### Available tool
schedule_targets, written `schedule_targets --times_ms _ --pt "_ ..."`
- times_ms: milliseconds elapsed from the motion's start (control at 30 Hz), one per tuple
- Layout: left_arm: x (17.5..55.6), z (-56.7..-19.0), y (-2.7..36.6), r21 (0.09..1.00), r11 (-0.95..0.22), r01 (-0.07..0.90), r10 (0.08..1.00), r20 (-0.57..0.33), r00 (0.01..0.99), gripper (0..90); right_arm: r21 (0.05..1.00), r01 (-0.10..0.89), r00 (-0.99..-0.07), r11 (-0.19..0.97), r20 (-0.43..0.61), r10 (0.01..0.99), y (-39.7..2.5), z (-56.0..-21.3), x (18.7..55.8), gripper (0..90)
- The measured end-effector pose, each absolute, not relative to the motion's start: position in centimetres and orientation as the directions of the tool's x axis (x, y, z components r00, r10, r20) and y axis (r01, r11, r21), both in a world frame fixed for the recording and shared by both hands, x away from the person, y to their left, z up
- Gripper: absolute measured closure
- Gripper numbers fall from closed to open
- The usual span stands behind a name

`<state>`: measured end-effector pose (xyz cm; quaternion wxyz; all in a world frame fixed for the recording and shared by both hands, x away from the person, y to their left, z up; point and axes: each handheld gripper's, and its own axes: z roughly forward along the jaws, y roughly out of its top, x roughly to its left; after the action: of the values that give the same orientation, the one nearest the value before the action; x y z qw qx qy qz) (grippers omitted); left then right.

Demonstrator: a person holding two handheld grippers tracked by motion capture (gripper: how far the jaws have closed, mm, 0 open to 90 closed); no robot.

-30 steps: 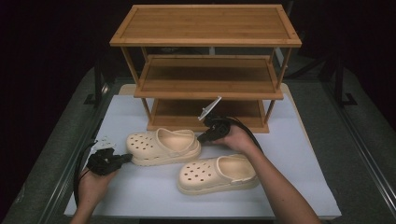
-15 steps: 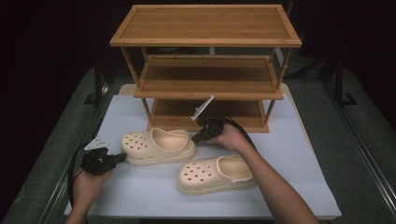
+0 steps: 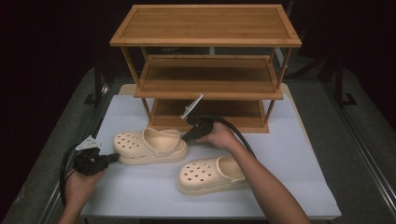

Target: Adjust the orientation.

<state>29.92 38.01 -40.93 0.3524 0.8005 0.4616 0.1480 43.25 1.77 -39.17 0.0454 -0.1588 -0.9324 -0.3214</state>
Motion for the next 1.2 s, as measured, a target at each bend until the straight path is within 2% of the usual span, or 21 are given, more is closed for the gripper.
schedule_targets --times_ms 500,633,967,1200 --pt "29.8 -41.0 39.5 0.703 -0.299 0.646 0.862 -0.091 0.498 90.0 0.589 0.279 -0.96 0.758 0.157 0.232 4.0 -38.9 43.1 89.9" --pt "29.4 -41.1 39.5 0.694 -0.298 0.656 0.864 -0.096 0.494 90.0 0.614 0.307 -0.95 0.727 0.149 0.275 3.7 -39.0 43.8 89.9" --pt "30.1 -41.6 39.4 0.683 -0.303 0.664 0.863 -0.099 0.496 90.0 0.57 0.304 -0.95 0.763 0.117 0.291 5.2 -39.8 44.4 89.9" --pt "31.2 -41.4 39.5 0.675 -0.311 0.669 0.87 -0.082 0.486 90.0 0.566 0.305 -0.951 0.766 0.139 0.276 5.1 -39.8 44.0 89.9"
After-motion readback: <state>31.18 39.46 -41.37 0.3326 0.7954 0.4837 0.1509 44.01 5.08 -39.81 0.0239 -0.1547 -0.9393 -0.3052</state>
